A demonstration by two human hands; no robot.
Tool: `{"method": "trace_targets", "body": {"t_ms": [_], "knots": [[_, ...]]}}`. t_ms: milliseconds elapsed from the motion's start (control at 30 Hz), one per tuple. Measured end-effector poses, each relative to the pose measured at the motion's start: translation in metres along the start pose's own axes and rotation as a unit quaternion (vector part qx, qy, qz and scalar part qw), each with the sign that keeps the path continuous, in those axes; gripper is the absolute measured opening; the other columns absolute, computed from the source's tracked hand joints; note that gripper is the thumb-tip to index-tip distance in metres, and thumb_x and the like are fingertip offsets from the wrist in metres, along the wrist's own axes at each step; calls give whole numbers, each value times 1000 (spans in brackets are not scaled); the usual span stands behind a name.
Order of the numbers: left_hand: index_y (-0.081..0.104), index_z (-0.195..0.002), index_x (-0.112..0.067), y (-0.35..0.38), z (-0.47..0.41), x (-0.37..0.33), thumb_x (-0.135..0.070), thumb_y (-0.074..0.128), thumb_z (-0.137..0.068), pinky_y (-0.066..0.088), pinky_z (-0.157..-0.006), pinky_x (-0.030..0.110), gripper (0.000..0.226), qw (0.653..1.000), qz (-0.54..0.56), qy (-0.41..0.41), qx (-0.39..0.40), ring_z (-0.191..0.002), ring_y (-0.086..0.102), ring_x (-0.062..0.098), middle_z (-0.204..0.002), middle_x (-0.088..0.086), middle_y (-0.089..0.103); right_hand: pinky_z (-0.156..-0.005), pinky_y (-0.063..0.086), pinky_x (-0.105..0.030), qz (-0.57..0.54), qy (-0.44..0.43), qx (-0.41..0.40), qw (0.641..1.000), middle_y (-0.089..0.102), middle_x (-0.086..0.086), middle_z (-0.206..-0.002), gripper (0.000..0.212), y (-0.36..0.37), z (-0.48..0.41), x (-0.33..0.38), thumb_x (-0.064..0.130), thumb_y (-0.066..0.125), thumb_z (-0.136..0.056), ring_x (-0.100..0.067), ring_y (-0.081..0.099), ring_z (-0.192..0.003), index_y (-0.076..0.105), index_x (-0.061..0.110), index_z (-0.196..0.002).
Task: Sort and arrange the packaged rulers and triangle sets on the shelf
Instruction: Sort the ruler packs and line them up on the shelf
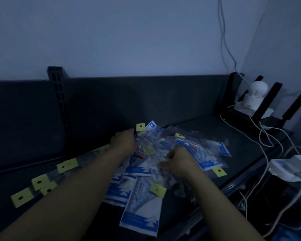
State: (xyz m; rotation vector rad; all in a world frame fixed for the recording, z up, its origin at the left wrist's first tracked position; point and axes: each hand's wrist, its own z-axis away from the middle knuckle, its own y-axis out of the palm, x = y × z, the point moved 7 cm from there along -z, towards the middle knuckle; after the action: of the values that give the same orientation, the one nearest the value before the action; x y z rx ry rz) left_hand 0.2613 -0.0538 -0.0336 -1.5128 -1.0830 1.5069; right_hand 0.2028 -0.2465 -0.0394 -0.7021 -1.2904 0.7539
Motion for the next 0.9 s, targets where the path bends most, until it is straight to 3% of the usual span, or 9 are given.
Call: {"method": "trace_targets", "body": {"t_ms": [100, 233, 400, 533, 600, 667, 733, 833, 900], "knots": [[54, -92, -14, -1, -6, -2, -27, 59, -88, 50, -78, 37, 15, 999, 14, 9, -29, -95, 60, 27, -106, 9, 64, -63, 42, -28, -7, -8, 6, 1000, 61, -5, -78, 30, -1, -2, -3, 34, 78, -74, -19, 60, -75, 62, 10, -81], [69, -98, -4, -14, 0, -3, -9, 49, -92, 54, -74, 38, 21, 998, 8, 35, -60, -88, 64, 29, -99, 14, 68, -49, 33, -26, 0, -21, 6, 1000, 43, 0, -54, 40, 1, -3, -6, 30, 73, -77, -15, 46, -52, 43, 14, -55], [63, -84, -1, -36, 29, 1, -16, 46, -96, 50, -64, 34, 26, 995, 29, 35, -91, -80, 63, 28, -88, 15, 66, -54, 38, -27, -44, -54, -59, 996, 48, -4, -53, 36, -12, -1, -12, 19, 59, -86, -17, 49, -53, 46, 12, -53], [66, -101, -6, -31, 68, -6, -17, 41, -97, 46, -60, 28, 27, 995, -4, 54, -84, -79, 61, 25, -88, 9, 65, -46, 24, -28, -41, -53, -128, 990, 36, -3, -48, 43, -32, -1, -33, 14, 53, -89, -14, 35, -45, 36, 11, -49], [65, -104, -11, -21, 84, -17, -19, 40, -98, 35, -50, 26, 26, 996, -13, 72, -59, -69, 57, 20, -71, -1, 56, -46, 26, -27, -39, -44, -143, 988, 41, -4, -48, 39, -33, 1, -43, 16, 52, -90, -16, 39, -46, 46, 6, -52], [63, -89, -13, -9, 92, -28, -25, 40, -98, 28, -46, 25, 27, 997, 22, 74, -22, -56, 47, 15, -62, -2, 48, -46, 28, -27, -29, -40, -152, 987, 46, -6, -51, 34, -32, 5, -48, 18, 52, -90, -18, 43, -48, 55, 2, -59], [56, -77, -13, 2, 89, -33, -37, 44, -95, 29, -46, 25, 33, 997, 63, 45, 7, -59, 50, 19, -64, 6, 51, -46, 29, -27, -7, -46, -159, 986, 45, -6, -53, 33, -31, 9, -47, 21, 55, -88, -20, 45, -50, 50, 6, -59], [58, -92, -15, 16, 69, -35, -57, 54, -79, 45, -61, 29, 45, 998, 55, 2, 15, -82, 58, 24, -91, 8, 60, -47, 33, -27, 30, -40, -149, 988, 52, -6, -63, 27, -27, 11, -44, 30, 64, -80, -21, 52, -58, 53, 8, -70], [56, -103, -13, 24, 59, -38, -64, 60, -66, 47, -72, 35, 63, 999, 26, -18, 16, -97, 56, 28, -106, 7, 58, -51, 37, -28, 46, -30, -131, 990, 57, -7, -73, 25, -24, 9, -41, 33, 66, -80, -23, 55, -65, 56, 9, -83]]}}
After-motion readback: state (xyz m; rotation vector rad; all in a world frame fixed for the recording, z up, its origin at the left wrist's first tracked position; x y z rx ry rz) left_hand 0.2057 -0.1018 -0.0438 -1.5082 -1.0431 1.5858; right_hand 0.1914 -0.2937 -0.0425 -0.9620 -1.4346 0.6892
